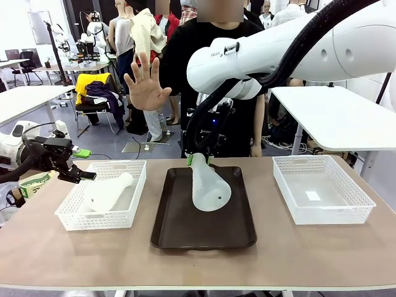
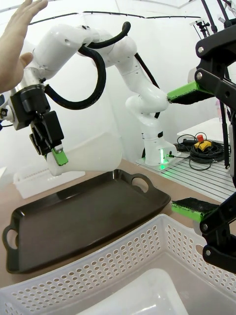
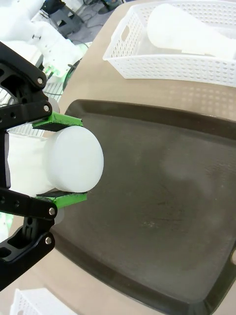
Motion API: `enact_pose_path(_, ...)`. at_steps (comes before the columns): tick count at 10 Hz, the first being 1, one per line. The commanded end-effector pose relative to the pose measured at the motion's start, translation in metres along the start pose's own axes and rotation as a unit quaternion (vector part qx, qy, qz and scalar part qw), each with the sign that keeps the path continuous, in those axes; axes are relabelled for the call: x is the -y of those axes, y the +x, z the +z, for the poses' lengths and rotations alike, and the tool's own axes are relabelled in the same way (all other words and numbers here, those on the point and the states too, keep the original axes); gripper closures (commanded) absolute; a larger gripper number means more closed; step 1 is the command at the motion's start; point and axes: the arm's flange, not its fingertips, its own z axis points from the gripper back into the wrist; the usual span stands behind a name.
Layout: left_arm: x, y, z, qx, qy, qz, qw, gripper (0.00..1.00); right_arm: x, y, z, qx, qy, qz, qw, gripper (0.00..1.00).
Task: Prepare the laboratory tools.
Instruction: Place the picked Big flask upright in the Handle tray as instructed by the person.
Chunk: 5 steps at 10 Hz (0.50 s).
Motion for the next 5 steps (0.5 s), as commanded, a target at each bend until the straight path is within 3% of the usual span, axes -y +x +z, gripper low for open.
enact_pose_path(1,0.0016,-0.0001,0.0011,0.002,-0.004,-0.004,1.000,0.00,-0.0001,-0.0020,0.0036,0.002,0.000,0.001,1.000,1.00)
enact_pose_path(5,0.0016,-0.0001,0.0011,0.002,-0.004,-0.004,1.000,0.00,-0.0001,-0.0020,0.0036,0.002,0.000,0.001,1.000,1.00)
